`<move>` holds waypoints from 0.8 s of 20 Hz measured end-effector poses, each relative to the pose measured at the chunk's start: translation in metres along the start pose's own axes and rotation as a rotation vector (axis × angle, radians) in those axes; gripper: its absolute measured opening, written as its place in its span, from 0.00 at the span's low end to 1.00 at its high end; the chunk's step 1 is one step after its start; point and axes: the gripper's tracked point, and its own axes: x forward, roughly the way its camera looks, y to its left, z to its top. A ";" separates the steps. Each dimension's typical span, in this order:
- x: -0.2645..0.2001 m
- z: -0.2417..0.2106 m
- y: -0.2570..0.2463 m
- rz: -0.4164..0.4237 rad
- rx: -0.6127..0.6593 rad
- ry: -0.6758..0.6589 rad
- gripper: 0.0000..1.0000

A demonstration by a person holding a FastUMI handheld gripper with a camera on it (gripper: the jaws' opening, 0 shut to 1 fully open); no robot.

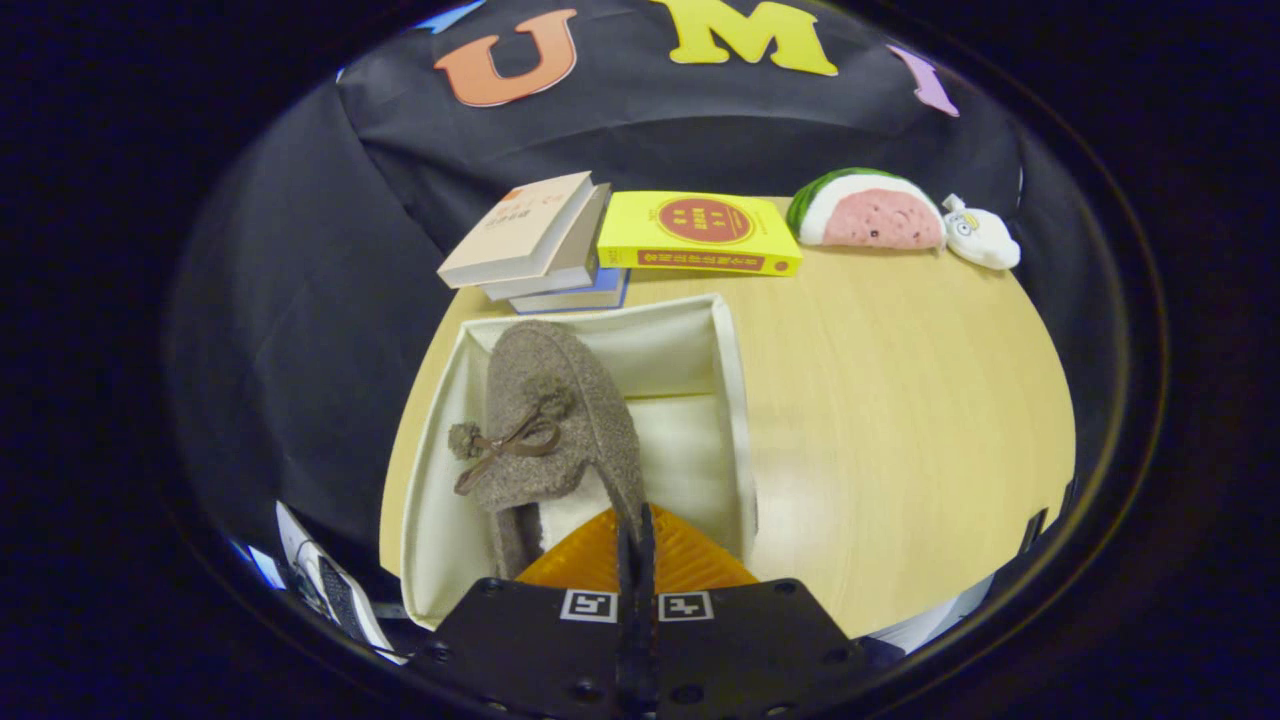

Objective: Open the storage box then place both shoes into the box .Put the left shoe in first, then the right shoe, with the right side of both shoes facing outward in a uniform manner.

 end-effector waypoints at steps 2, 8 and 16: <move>-0.002 0.000 -0.012 -0.033 0.046 -0.046 0.00; -0.001 -0.011 -0.010 -0.057 0.085 -0.081 0.00; 0.005 -0.018 -0.003 -0.066 0.049 -0.085 0.11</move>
